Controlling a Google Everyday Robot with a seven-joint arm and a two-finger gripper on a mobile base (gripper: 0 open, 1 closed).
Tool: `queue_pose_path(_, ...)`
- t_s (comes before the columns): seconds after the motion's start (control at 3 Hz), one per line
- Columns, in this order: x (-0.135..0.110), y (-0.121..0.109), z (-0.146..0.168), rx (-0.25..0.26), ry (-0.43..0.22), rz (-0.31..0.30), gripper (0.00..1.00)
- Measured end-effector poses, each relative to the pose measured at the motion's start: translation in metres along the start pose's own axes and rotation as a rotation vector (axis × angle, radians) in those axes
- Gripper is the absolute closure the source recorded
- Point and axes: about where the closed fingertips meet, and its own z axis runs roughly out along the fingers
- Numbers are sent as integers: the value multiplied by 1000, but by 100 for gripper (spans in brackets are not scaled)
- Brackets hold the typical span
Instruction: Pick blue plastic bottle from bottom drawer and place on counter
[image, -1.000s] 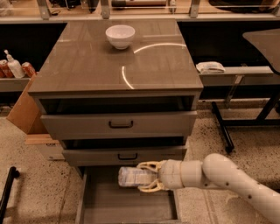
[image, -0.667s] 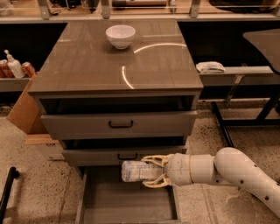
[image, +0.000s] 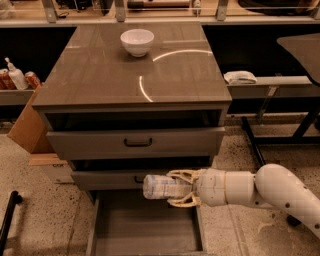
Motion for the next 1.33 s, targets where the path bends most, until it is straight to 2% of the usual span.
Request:
queue_pose_path(0.67,-38,-86,-52,63,2,-71,100)
queue_pose_path(1.0,-46,-149,-79,123,-3,-103,100)
queue_pose_path(1.33,-46,-149,-79,123,-3,-103,100)
